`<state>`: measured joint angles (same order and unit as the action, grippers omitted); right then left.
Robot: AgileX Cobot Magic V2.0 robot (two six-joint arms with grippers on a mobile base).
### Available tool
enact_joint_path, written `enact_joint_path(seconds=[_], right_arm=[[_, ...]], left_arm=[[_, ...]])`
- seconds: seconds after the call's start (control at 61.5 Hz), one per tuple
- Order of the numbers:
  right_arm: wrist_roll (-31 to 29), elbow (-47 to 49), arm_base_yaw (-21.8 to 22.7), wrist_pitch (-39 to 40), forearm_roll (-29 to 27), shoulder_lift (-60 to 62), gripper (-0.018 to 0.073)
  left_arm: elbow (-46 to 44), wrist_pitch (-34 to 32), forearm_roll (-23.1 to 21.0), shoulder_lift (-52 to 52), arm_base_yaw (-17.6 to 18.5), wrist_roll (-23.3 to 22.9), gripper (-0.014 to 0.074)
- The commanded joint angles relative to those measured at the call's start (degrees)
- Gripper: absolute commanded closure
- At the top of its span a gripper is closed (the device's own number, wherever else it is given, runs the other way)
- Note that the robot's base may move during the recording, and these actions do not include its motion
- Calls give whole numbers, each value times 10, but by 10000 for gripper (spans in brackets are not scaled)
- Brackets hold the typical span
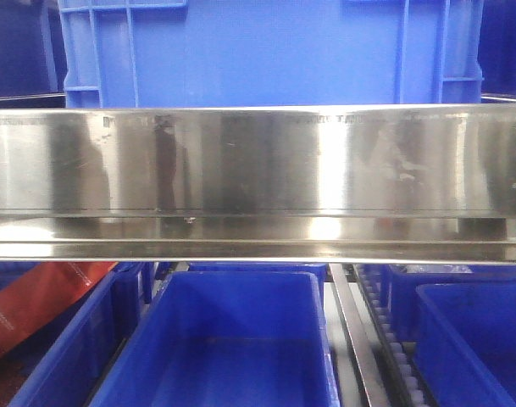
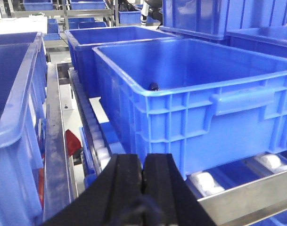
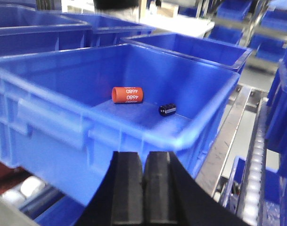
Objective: Place cylindrical capacitor in blue bin on shelf
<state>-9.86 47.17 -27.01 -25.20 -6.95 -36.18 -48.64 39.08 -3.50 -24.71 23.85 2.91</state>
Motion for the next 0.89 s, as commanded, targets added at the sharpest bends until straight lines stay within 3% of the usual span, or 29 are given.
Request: enact_joint_path(seconds=[0.0, 0.342, 0.878], right_arm=[[-1, -66, 0, 61, 6, 52, 722], [-1, -227, 0, 168, 6, 158, 722], [-1, -231, 0, 174, 6, 158, 722]], left_arm=[[6, -11, 1, 3, -2, -5, 707], [21, -11, 1, 3, -2, -5, 707], [21, -11, 1, 3, -2, -5, 707]])
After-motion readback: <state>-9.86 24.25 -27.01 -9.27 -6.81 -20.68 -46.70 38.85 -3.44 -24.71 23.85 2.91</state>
